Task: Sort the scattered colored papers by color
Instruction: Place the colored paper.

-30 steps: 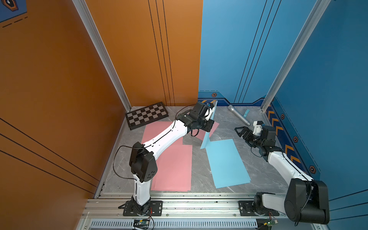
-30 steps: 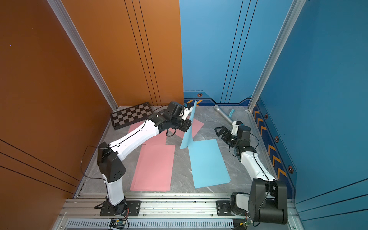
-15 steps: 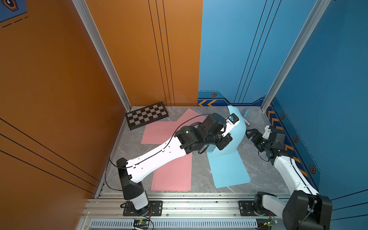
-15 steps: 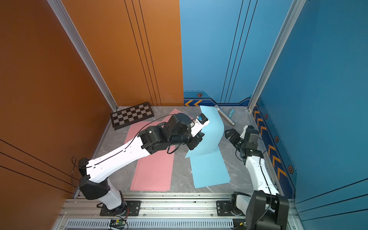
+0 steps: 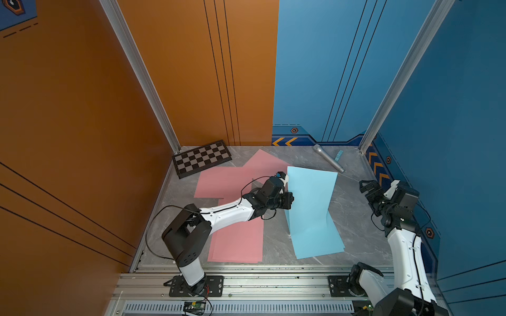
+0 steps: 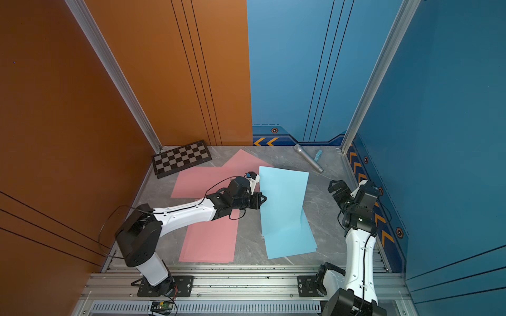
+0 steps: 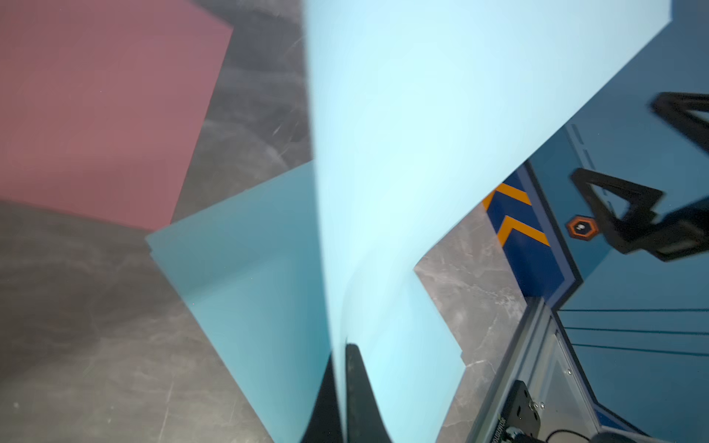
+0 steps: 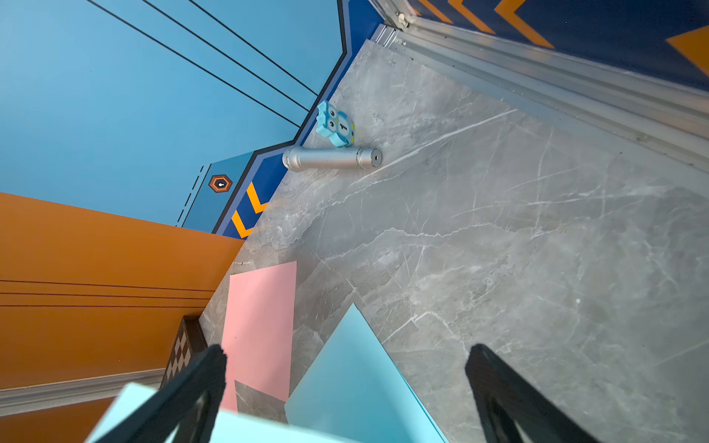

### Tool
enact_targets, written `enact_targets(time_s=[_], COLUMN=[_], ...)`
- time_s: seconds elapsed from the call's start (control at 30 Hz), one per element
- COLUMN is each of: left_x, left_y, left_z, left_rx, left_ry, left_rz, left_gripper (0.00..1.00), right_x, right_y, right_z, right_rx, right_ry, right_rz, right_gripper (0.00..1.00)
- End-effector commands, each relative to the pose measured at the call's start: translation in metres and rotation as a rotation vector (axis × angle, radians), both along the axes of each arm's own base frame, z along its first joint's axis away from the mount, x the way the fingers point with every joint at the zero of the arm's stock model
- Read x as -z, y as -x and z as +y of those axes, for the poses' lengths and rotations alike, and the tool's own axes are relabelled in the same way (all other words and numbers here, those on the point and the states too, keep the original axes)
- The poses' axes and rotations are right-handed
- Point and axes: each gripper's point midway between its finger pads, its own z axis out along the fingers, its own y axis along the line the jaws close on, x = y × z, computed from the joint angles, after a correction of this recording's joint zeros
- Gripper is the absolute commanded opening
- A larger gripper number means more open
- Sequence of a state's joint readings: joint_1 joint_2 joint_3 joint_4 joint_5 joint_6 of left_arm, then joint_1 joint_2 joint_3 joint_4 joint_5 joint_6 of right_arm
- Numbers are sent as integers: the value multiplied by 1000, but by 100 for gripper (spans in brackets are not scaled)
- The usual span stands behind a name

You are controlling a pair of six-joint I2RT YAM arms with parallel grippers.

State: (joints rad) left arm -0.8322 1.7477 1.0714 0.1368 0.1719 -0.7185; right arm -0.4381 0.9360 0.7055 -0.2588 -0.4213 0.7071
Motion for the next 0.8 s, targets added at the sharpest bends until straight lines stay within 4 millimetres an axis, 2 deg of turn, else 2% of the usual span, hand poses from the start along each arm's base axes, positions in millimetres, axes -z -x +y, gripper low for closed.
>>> enact_targets(time_s=[0.0,0.07,0.2,0.53,0.77], left_x=[-7,21,43,60,65], left_y=[4,9,13,30,40], left_z=[-20,-18,-22,-41,-34], left_rx=[-38,-55,-50,44,56], left_ry=[176,170,155,143,123], left_rz=[70,133,184,231,235], left_gripper=[0,0,0,0,0], right_x=[16,20,20,22,27], right_y=[2,2,1,0,-4], right_z=[6,7,8,11,16], right_rx=[-26,-31,-37,-56,-73], right_ry=[-49,-55,-57,-60,-63], right_rz=[51,59,55,59,71], right_gripper=[100,100,100,100,100])
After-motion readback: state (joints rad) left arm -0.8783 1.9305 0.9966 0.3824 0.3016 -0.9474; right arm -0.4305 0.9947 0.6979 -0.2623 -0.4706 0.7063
